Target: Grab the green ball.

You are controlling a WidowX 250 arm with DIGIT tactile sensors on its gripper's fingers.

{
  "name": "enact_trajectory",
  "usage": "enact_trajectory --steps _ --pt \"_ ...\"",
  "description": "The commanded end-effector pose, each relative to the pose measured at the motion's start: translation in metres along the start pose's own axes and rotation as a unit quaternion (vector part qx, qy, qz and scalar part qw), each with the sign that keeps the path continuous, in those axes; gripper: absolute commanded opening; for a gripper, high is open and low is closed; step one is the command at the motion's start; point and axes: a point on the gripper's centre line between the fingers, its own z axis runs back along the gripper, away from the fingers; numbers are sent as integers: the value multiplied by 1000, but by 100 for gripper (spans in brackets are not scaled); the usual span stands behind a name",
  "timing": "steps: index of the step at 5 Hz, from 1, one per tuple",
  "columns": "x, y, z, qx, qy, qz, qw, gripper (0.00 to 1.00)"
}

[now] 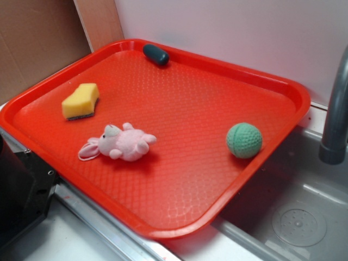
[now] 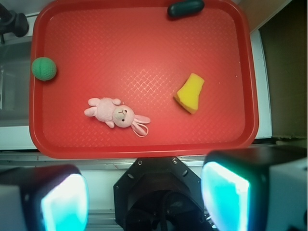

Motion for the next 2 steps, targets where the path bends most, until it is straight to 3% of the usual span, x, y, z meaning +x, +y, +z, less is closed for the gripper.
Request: enact_trajectory --steps 1,2 --pt "0 0 0 0 0 0 1000 100" --pt "7 1 -3 2 -9 -25 1000 100"
